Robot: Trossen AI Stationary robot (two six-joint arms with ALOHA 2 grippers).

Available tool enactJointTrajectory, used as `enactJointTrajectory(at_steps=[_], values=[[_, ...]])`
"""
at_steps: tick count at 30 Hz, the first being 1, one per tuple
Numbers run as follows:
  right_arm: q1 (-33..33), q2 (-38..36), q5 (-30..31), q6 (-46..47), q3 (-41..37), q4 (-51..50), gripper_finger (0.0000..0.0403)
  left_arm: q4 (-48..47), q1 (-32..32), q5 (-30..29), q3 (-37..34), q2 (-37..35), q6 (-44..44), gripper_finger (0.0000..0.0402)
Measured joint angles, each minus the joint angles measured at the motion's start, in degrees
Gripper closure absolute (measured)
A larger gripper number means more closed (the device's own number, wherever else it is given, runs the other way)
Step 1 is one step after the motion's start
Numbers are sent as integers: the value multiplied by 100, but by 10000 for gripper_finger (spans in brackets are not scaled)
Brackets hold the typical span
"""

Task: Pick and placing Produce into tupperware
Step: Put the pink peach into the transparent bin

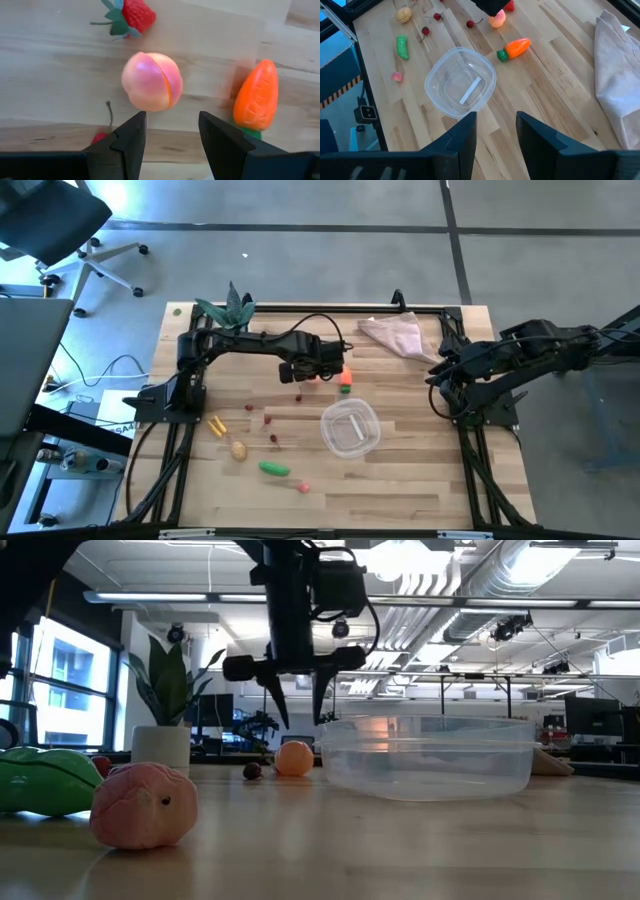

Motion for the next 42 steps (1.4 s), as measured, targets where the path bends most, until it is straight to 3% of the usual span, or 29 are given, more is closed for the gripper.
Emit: enactJointTrajectory(at_steps=[8,20,26,42], values=[[0,0,0,0,0,1,272,154,2,-2,-204,0,-90,214],[0,0,0,1,0,1,272,232,206,119,-295,0,51,94],[0,0,2,-1,0,1,272,297,266,203,-301,171,157,57],[0,-2,2,1,0,2,272,418,298,303,-289,484,208,75]])
